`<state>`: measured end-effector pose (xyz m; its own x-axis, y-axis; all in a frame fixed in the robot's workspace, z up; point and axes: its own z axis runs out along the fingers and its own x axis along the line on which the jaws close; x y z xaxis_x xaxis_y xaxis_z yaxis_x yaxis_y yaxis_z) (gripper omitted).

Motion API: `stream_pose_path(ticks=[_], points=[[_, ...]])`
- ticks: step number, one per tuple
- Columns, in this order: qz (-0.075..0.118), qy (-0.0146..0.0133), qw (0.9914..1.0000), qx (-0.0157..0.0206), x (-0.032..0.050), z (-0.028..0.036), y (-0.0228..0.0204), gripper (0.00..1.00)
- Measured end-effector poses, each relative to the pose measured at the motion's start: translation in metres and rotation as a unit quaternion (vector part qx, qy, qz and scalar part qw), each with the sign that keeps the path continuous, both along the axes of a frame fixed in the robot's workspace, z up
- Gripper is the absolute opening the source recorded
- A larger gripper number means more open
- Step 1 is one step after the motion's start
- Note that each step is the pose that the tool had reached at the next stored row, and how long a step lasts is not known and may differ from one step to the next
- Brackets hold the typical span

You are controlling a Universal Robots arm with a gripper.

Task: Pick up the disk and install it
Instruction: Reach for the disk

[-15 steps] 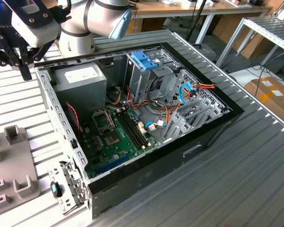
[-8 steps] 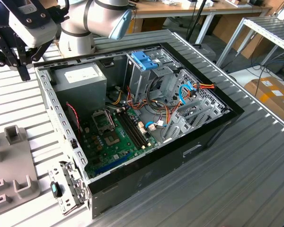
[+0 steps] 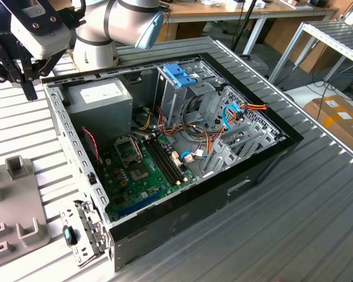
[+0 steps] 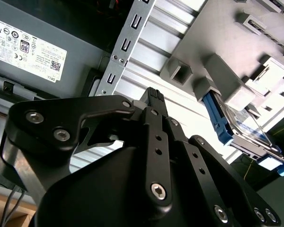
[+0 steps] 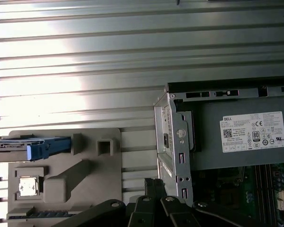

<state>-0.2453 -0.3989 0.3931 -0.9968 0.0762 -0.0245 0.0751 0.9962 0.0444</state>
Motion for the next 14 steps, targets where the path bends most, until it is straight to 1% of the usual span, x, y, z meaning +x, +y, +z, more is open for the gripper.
stream_pose_path(ticks=[14], points=[[0.000, 0.0000, 1.00000, 0.0000, -0.0031, 0.0000, 0.0000, 0.11]])
